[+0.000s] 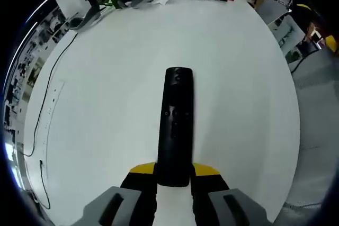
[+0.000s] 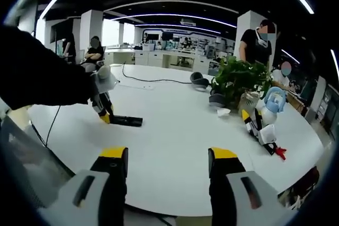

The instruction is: Press the specified remote control buttons in sequence, fully releasing each button before pressing the next.

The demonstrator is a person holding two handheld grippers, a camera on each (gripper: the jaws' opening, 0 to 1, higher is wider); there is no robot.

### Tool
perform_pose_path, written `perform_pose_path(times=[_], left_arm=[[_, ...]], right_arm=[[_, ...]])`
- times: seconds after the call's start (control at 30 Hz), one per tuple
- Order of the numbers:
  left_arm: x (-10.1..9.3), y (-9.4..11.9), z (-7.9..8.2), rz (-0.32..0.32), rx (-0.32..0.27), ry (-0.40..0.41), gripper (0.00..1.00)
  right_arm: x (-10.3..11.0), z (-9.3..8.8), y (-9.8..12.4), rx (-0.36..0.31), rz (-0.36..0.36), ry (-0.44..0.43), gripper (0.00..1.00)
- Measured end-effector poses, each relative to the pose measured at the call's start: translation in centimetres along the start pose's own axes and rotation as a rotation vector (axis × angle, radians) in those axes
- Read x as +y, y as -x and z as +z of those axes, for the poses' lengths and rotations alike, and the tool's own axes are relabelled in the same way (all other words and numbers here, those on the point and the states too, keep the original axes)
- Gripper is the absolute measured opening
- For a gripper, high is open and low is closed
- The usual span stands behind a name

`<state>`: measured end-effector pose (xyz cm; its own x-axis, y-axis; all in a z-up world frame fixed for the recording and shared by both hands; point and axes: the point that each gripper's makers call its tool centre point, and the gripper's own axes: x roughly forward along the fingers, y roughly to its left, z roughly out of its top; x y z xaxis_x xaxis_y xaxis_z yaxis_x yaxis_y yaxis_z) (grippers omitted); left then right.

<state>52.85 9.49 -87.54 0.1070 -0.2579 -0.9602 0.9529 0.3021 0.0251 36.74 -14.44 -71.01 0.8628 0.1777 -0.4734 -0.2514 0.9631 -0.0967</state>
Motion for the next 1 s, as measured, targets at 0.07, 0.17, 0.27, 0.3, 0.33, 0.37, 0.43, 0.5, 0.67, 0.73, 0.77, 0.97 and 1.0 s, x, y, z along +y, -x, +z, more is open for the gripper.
perform_pose_path(times=[0.07, 0.17, 0.27, 0.3, 0.33, 0.37, 0.43, 0.5, 0.67, 0.73, 0.77, 0.97, 1.0], left_arm=[[-0.7, 0.1, -0.2, -0.006, 0.000, -0.004, 0.24], [-1.4, 0.1, -0.3, -0.007, 0.008, -0.006, 0.24], [-2.1, 0.2, -0.5, -0.007, 0.013, 0.000, 0.24], [-2.5, 0.3, -0.6, -0.008, 0.015, -0.004, 0.24], [-2.7, 0.3, -0.6, -0.006, 0.016, -0.007, 0.24], [-3.0, 0.3, -0.7, -0.003, 0.017, 0.000, 0.24], [-3.6, 0.3, -0.7, -0.003, 0.023, 0.004, 0.24], [-4.1, 0.4, -0.8, -0.005, 0.033, -0.002, 0.24], [-5.4, 0.5, -1.0, -0.007, 0.054, -0.017, 0.24], [-5.8, 0.5, -1.1, -0.008, 0.056, -0.016, 0.24], [-6.1, 0.6, -1.2, -0.009, 0.057, -0.016, 0.24], [-7.8, 0.7, -1.6, -0.009, 0.058, -0.022, 0.24], [-8.0, 0.6, -1.6, -0.008, 0.059, -0.021, 0.24]], right_arm=[[0.0, 0.1, 0.0, -0.003, 0.002, 0.001, 0.63], [0.1, 0.1, 0.0, -0.007, 0.003, 0.001, 0.63], [0.1, 0.2, 0.1, -0.014, 0.006, -0.002, 0.63], [0.1, 0.2, 0.1, -0.015, 0.007, -0.001, 0.63], [0.2, 0.2, 0.1, -0.014, 0.008, 0.000, 0.62], [0.2, 0.2, 0.1, -0.014, 0.011, 0.000, 0.62], [0.2, 0.3, 0.1, -0.020, 0.009, 0.000, 0.62], [0.2, 0.3, 0.1, -0.021, 0.009, -0.002, 0.62], [0.3, 0.3, 0.2, -0.021, 0.016, -0.001, 0.62], [0.4, 0.3, 0.2, -0.021, 0.019, 0.000, 0.62], [0.4, 0.4, 0.2, -0.022, 0.020, -0.001, 0.63], [0.3, 0.7, 0.4, -0.041, 0.022, -0.016, 0.63], [0.4, 0.7, 0.4, -0.043, 0.025, -0.016, 0.63]])
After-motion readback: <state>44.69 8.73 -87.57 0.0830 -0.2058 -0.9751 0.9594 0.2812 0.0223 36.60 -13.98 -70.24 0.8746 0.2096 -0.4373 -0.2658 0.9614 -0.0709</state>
